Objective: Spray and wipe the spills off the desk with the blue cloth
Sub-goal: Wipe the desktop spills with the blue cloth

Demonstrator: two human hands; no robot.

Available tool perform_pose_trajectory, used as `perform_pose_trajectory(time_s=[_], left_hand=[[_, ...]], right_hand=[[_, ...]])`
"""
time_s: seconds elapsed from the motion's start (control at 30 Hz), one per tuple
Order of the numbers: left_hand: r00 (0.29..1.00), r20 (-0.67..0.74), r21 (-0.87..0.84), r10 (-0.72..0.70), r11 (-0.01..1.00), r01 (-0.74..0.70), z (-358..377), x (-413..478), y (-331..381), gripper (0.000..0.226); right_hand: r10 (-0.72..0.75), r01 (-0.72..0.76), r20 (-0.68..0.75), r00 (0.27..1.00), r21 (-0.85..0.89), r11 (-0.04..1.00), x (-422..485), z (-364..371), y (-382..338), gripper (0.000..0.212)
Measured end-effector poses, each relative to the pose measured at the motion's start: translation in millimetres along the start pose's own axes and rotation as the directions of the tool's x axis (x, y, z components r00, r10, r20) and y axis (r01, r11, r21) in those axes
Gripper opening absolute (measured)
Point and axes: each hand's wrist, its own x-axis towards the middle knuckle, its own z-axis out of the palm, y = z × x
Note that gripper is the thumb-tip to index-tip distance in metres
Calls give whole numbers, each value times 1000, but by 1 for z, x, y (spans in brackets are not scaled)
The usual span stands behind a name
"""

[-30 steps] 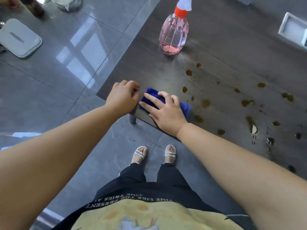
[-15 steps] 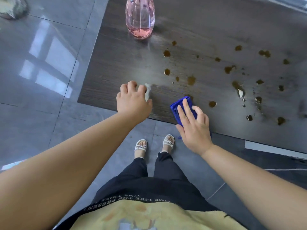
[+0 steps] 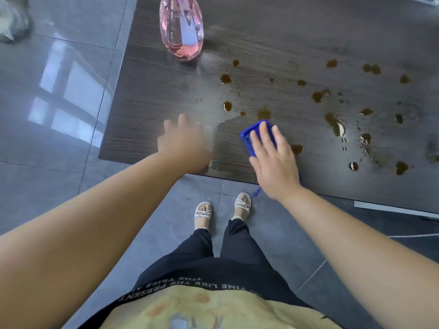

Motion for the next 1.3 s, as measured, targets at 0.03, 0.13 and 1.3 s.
perform_pose_trajectory(time_s=[0.03, 0.13, 1.3], left_hand=[[1000, 5, 12, 3, 1000, -3, -1, 1, 0, 62], [1000, 6, 24, 3, 1000, -3, -4, 1, 2, 58], [998, 48, -3, 28, 1000, -28, -38, 30, -15, 99]], right_hand=[[84, -84, 1, 996, 37, 996, 14, -2, -1, 55], [213, -219, 54, 976, 142, 965, 49, -8, -36, 56], [-14, 6, 39, 999, 188, 982, 87, -12, 1, 49]])
